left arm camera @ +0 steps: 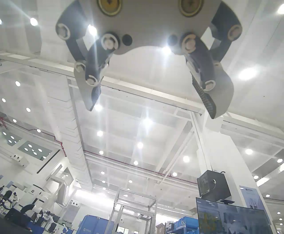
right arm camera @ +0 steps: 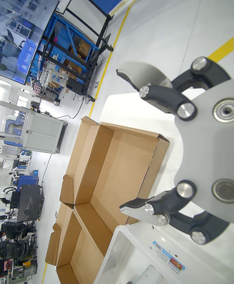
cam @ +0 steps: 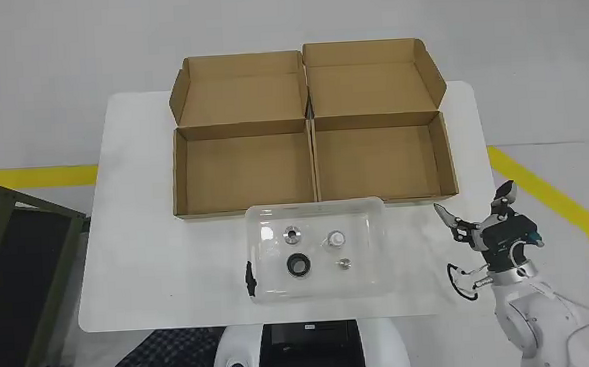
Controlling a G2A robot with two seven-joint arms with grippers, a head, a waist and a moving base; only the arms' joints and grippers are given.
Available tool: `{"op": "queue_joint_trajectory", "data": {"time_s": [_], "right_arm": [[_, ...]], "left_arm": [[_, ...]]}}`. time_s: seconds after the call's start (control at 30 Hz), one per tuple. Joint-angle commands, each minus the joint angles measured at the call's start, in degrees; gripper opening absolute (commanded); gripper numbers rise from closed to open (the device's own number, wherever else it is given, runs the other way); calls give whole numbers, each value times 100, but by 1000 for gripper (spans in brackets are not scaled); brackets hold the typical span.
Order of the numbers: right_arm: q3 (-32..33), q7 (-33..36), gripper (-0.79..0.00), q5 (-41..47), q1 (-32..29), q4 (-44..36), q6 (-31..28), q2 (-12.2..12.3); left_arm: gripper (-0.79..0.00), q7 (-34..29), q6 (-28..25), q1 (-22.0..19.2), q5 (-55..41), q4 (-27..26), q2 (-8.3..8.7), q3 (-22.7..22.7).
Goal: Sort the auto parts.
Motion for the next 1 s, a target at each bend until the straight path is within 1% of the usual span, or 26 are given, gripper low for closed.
{"op": "queue_joint_trajectory", "data": {"time_s": [0.0,0.17,0.33,0.43,0.6,0.77,0.97], "right_arm": [[-4,15,0,-5,5,-2,-1,0],[-82,243,0,-239,93,-126,-305,27],[-125,529,0,-437,85,-437,-650,58],[-159,692,0,-430,83,-655,-1036,83],[-281,1023,0,-483,170,-1064,-1889,142],[-624,1439,0,-659,278,-1447,-2421,180],[-1201,1970,0,-855,543,-1518,-2919,208]], "left_arm": [[0,0,0,0,0,0,0,0],[0,0,0,0,0,0,0,0],[0,0,0,0,0,0,0,0],[0,0,0,0,0,0,0,0],[0,0,0,0,0,0,0,0],[0,0,0,0,0,0,0,0],[0,0,0,0,0,0,0,0]]}}
